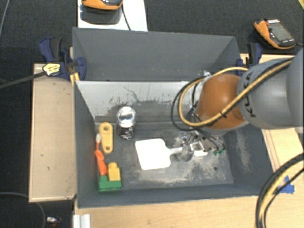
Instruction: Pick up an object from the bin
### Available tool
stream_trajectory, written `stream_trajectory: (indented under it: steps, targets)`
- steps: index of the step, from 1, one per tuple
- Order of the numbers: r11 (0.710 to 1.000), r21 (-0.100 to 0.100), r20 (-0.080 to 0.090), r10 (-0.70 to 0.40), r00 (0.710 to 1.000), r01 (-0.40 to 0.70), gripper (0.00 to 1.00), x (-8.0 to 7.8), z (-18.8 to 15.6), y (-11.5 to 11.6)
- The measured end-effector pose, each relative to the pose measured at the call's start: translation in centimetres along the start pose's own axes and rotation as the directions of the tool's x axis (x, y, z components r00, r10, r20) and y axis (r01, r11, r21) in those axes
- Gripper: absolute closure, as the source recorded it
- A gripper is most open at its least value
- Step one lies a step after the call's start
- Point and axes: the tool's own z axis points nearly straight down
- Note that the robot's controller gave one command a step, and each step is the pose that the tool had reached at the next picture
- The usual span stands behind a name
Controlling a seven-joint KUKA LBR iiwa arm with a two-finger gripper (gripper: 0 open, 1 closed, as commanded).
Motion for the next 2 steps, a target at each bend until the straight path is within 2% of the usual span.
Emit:
stream_trajectory:
  steps: [2]
  targets:
    - [1.0, 0.0, 0.003, -0.001, 1.0, 0.001, 1.0, -0.1, -2.7, 0.0]
